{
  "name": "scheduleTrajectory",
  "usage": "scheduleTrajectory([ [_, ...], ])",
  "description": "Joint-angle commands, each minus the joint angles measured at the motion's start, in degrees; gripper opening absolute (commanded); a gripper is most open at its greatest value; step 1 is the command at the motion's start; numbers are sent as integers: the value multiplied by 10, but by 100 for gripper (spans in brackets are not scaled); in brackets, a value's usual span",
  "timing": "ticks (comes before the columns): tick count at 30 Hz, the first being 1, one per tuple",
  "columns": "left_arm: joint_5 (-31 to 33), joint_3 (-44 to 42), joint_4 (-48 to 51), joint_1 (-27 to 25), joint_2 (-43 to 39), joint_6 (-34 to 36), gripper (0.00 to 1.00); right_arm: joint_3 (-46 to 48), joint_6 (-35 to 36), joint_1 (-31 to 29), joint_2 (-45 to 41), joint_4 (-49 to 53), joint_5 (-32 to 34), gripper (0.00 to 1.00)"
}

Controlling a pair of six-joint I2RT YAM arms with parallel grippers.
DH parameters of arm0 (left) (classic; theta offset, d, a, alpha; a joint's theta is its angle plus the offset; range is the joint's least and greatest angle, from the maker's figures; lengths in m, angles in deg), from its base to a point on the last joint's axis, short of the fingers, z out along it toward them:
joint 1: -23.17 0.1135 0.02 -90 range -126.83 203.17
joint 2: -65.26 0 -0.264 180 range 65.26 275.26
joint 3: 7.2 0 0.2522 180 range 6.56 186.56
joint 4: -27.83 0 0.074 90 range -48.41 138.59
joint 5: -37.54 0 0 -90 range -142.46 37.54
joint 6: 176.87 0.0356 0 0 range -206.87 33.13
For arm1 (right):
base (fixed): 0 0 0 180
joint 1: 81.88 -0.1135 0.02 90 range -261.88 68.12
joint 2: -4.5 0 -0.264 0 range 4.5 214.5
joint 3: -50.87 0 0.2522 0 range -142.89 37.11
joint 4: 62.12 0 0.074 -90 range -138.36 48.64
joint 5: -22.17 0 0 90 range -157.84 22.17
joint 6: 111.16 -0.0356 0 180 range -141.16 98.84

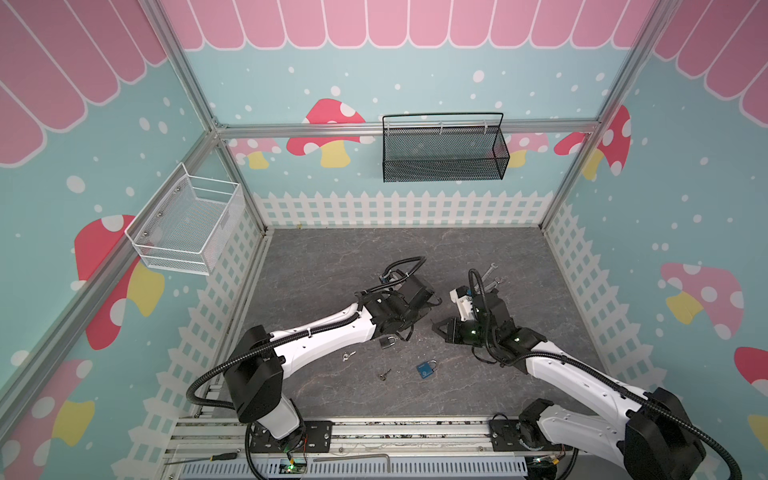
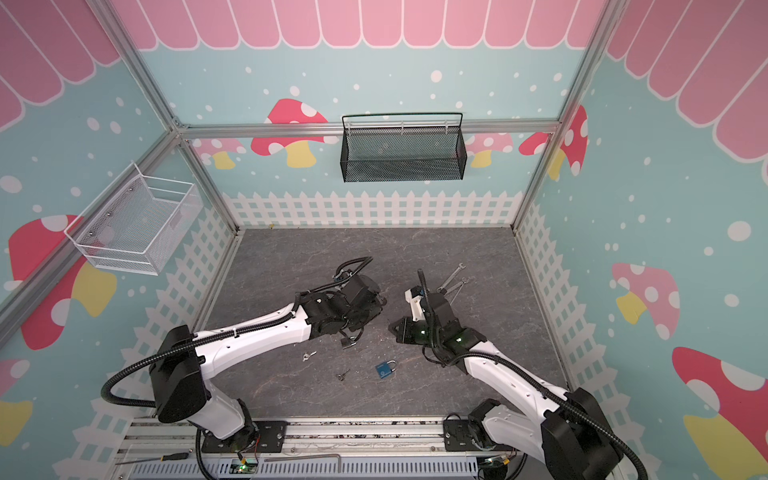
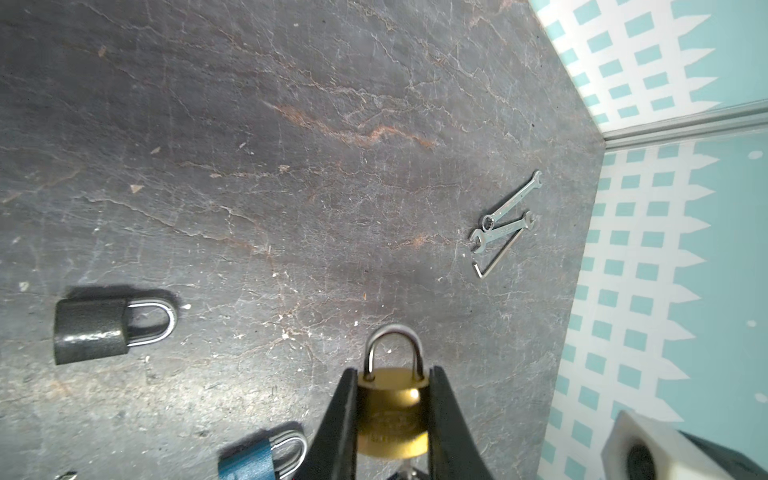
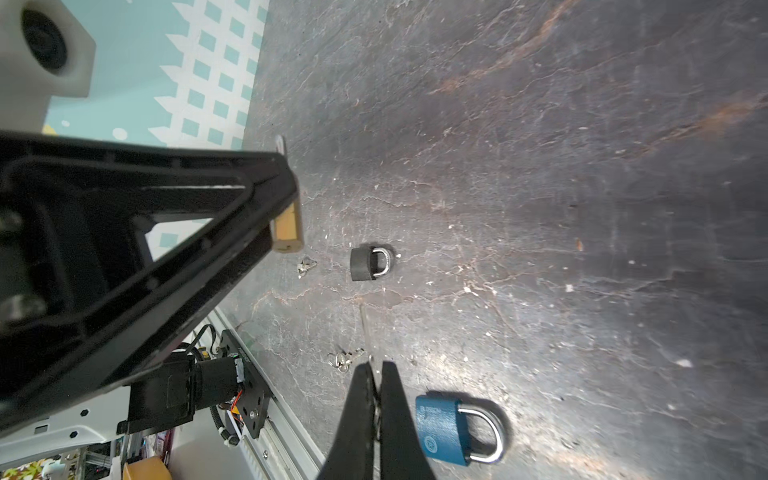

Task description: Unlock with the key

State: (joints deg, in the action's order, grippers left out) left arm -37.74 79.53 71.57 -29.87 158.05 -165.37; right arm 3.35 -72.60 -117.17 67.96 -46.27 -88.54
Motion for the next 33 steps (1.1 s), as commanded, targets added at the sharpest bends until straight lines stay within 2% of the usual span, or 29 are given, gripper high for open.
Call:
scheduleTrajectory([
  [1, 17, -5, -14, 3, -8, -28, 0, 4, -49, -25, 3, -60, 41, 0],
  [7, 0, -3, -10, 4, -3, -16, 0, 7, -64, -33, 0, -71, 69, 0],
  [33, 7, -1, -7, 5, -3, 4, 0, -7, -111, -46, 24, -91, 85, 0],
])
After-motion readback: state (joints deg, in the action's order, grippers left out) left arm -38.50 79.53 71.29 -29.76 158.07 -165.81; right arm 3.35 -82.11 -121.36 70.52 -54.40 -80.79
